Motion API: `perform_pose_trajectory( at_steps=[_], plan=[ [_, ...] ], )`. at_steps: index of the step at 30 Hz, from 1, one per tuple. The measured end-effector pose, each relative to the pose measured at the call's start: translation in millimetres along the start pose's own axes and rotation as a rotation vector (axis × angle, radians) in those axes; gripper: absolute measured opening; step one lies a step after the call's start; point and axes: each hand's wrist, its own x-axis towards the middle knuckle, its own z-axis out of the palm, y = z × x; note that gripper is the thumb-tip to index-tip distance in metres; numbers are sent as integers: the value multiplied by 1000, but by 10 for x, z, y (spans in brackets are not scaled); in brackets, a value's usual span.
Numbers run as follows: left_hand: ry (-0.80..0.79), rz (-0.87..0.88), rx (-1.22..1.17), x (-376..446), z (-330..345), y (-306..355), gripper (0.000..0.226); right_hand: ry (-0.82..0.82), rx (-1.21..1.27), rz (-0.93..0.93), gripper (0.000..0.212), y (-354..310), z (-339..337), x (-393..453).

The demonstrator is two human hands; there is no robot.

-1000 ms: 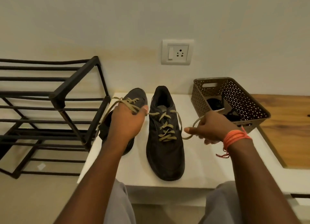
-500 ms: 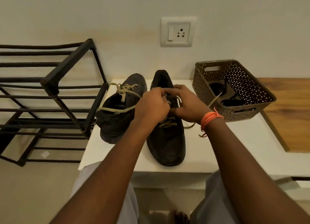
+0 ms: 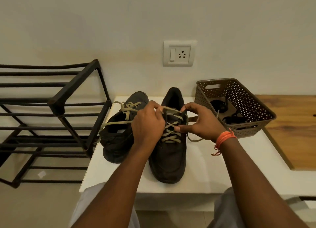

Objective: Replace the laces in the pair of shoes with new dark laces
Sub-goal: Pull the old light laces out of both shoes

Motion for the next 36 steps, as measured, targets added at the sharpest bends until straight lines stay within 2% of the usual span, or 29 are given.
perform_pose_trajectory(
  at_steps=[3, 5, 7, 10, 12, 14, 17, 20, 22, 23, 25, 27, 29, 32, 34, 36],
  plan=[
    [-19, 52, -19, -37, -12, -13, 20, 33, 38, 12, 48, 47, -30, -36],
    [-115, 143, -3, -63, 3, 27, 37, 34, 53, -11, 49, 37, -4, -52],
    [-241, 149, 10, -63, 44, 56, 45, 34, 34, -42, 51, 11, 55, -48],
    [-369, 59, -105, -46, 112, 55, 28, 17, 13, -62, 53, 3, 118, -36],
    [-393, 7, -182, -30, 118, 39, 17, 2, 27, -61, 55, 22, 116, -29],
    [-343, 22, -122, -25, 113, 38, 16, -13, 38, -50, 57, 32, 101, -19],
    [-76, -9, -143, -18, 92, 47, 20, -32, 41, -44, 58, 36, 93, 1],
    [212, -275, -376, 75, -53, -17, 22, -23, 41, -23, 56, 40, 74, 12],
    [286, -354, -404, 107, -173, -127, 20, -5, 30, -22, 55, 51, 74, 18],
    [302, -296, -298, 86, -215, -167, 19, 1, 29, -24, 55, 59, 84, 18],
    [286, -62, -70, 27, -233, -196, 21, 9, 39, -27, 54, 51, 103, 16],
    [137, 148, 57, -18, -131, -148, 26, 13, 41, -24, 55, 50, 118, 5],
    [-43, 261, 162, -52, 27, -65, 31, 17, 42, -24, 57, 48, 127, -14],
    [-142, 323, 251, -59, 184, 15, 30, 14, 55, -33, 58, 34, 132, -43],
    [-121, 282, 230, -37, 192, -4, 25, 4, 82, -32, 55, 8, 117, -57],
    [-30, 245, 203, 8, 122, -39, 20, -14, 102, -23, 55, -18, 88, -57]
  ],
)
